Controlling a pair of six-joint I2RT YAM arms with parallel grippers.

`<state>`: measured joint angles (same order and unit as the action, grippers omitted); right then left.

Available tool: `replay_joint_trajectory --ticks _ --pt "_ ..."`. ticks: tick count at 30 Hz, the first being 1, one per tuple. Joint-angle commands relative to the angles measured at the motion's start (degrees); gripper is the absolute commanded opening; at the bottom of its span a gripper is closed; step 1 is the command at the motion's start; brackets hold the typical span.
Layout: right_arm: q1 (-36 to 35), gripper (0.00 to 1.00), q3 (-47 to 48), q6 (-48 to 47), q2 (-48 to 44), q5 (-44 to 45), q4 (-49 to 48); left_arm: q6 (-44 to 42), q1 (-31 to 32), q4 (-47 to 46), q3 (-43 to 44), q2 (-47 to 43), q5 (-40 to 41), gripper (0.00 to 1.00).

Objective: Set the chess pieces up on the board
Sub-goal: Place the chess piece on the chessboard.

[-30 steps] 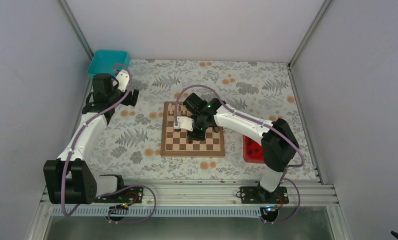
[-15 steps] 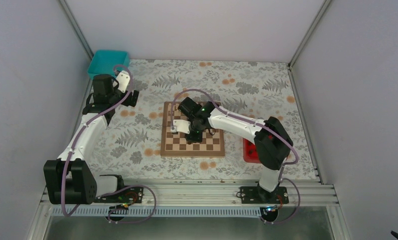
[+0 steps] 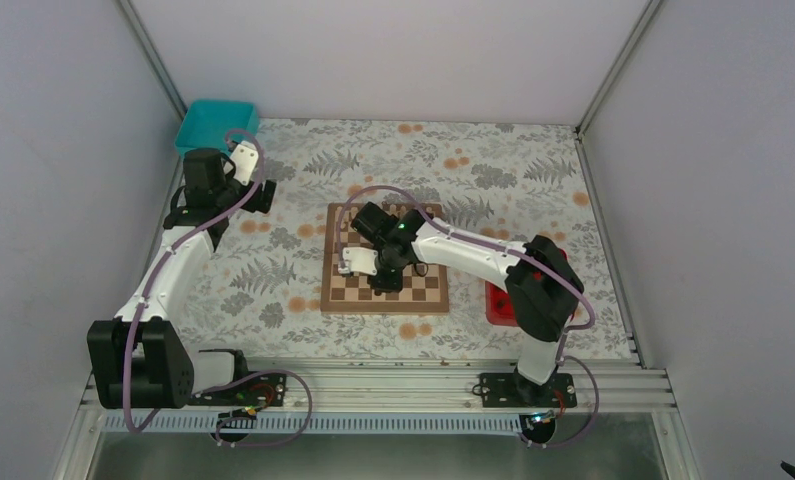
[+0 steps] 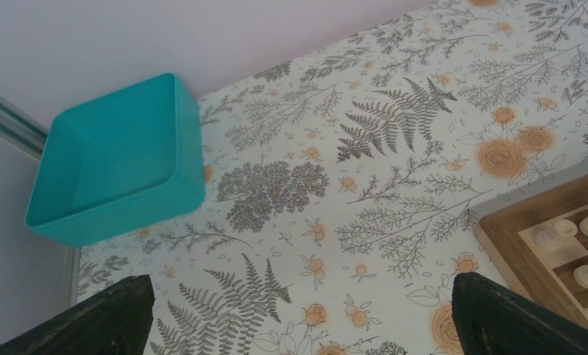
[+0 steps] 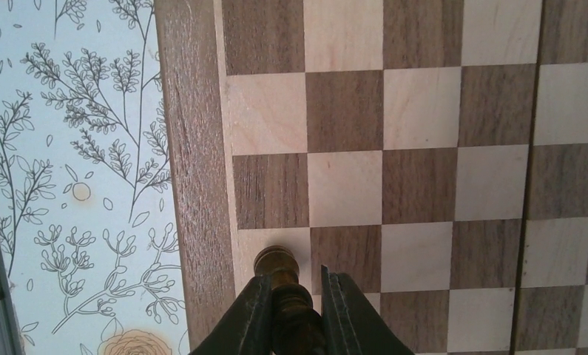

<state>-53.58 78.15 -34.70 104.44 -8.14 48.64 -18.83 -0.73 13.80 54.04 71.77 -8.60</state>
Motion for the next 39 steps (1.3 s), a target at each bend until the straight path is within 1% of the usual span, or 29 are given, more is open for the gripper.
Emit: replay_joint_trajectory --ticks 1,11,22,30,39 --pt "-0.69 0.07 -1.26 0.82 0.67 1.12 -0.45 -0.24 -0.4 -1.18 -0.77 -1.02 -1.15 1.0" --pt "-0.83 0.07 -2.02 1.05 1.0 1.45 -1.62 -0.28 -0.63 -1.08 -0.69 -1.04 -1.68 1.0" --pt "-1.92 0.06 -1.38 1.07 0.4 0.39 0.0 -0.42 -0.85 -1.15 -1.01 -0.93 -1.68 1.0" --pt "-2.24 0.06 -2.46 1.24 0.76 1.97 -0.66 -0.42 -0.94 -1.16 -1.04 -1.02 -1.77 1.0" --pt "-2.27 0.12 -3.42 1.14 0.09 3.51 -1.14 -0.42 -1.02 -1.32 -1.24 -0.92 -1.81 1.0"
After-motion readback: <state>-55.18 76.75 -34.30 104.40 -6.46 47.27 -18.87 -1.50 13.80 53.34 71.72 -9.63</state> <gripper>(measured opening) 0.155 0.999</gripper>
